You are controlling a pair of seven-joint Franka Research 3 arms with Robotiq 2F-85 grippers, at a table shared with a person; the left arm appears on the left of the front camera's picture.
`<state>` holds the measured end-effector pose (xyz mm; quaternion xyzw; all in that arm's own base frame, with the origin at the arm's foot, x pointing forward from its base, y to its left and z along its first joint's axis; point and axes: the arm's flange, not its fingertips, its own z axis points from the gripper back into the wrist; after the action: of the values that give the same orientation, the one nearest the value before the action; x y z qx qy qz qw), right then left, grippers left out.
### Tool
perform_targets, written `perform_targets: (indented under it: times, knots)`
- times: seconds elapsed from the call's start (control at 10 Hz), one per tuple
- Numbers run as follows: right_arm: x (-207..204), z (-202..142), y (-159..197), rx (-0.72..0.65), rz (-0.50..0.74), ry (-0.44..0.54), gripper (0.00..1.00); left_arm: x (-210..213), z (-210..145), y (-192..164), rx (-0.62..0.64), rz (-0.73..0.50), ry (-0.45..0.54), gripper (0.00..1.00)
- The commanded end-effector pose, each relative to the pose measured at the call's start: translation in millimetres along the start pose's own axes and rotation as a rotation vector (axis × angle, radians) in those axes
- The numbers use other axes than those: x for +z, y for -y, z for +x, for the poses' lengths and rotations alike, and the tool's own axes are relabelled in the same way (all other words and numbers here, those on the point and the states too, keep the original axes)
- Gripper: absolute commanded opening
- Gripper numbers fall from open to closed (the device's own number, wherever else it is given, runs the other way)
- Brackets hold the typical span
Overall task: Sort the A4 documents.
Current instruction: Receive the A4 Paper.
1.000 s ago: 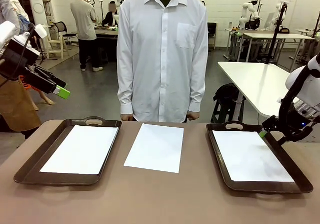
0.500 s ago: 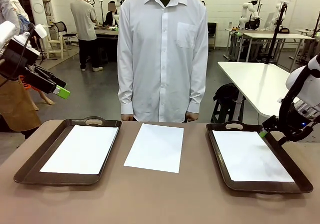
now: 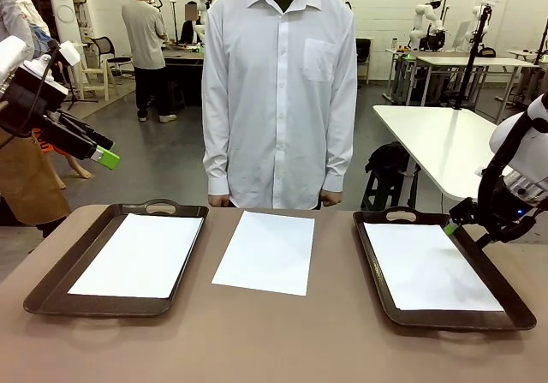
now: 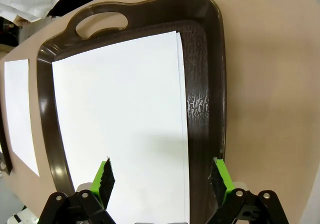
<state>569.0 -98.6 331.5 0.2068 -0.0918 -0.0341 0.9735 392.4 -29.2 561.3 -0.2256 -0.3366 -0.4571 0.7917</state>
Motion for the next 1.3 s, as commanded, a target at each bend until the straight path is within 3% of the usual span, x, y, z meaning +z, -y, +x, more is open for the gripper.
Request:
perform_targets:
  times: [0.0, 0.3, 0.4, 0.5, 0.8, 1.0, 1.2]
  knots:
    - [0.1, 0.3, -0.2, 0.009, -0.011, -0.001, 1.0, -0.1, -0.7, -1.5, -0.003, -0.011, 0.015, 1.0]
    - [0.0, 0.0, 0.0, 0.0, 0.0, 0.0, 0.95, -0.1, -0.7, -1.5, -0.003, -0.011, 0.015, 1.0]
    - [21.5, -2.8, -8.6, 0.041, -0.036, 0.11, 1.0, -0.1, -0.7, -1.5, -0.003, -0.011, 0.015, 1.0]
    - [49.9, -13.9, -25.3, 0.148, -0.032, 0.206, 1.0, -0.1, -0.7, -1.5, -0.003, -0.011, 0.015, 1.0]
    - [124.7, -46.4, -48.1, 0.434, 0.098, 0.319, 1.0, -0.1, -0.7, -1.5, -0.003, -0.011, 0.015, 1.0]
    - [158.2, -62.4, -46.8, 0.775, 0.346, 0.267, 1.0, -0.1, -0.7, -1.5, -0.003, -0.011, 0.015, 1.0]
    - [174.2, -74.8, -41.0, 0.859, 0.377, 0.311, 1.0, -0.1, -0.7, -1.5, -0.003, -0.011, 0.015, 1.0]
